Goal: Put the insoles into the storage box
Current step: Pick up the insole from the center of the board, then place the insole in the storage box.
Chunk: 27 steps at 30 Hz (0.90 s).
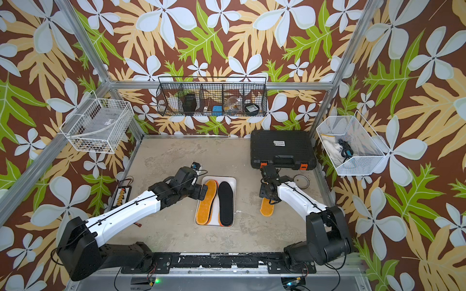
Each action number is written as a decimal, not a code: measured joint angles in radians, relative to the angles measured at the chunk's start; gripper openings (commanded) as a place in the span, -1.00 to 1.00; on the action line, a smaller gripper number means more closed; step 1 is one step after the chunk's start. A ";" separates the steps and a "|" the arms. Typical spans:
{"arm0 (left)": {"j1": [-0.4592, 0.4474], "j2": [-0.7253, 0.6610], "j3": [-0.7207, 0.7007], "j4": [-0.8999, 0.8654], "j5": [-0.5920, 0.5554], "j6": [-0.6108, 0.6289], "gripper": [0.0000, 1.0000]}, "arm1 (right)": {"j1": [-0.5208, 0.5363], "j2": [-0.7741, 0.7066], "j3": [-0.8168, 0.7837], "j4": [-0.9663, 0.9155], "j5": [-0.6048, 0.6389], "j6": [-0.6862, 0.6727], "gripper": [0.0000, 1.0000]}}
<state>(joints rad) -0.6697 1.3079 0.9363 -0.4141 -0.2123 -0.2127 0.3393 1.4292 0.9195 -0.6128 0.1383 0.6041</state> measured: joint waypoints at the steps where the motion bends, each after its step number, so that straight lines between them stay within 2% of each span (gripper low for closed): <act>1: 0.000 -0.007 0.000 0.000 -0.003 0.000 0.99 | 0.033 -0.008 0.024 -0.008 -0.001 0.011 0.22; 7: 0.001 -0.039 -0.006 0.007 -0.043 -0.001 0.99 | 0.239 0.001 0.153 -0.024 -0.020 0.101 0.23; 13: 0.006 -0.038 -0.009 0.005 -0.095 -0.015 1.00 | 0.417 0.139 0.270 -0.001 -0.058 0.154 0.23; 21: 0.006 -0.040 -0.010 0.000 -0.112 -0.019 0.99 | 0.478 0.349 0.329 0.053 -0.078 0.203 0.24; 27: 0.006 -0.050 -0.014 -0.002 -0.121 -0.026 0.99 | 0.476 0.394 0.303 0.080 -0.079 0.230 0.26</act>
<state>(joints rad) -0.6632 1.2583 0.9226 -0.4156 -0.3328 -0.2382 0.8158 1.8233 1.2224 -0.5327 0.0597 0.8337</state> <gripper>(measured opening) 0.997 0.626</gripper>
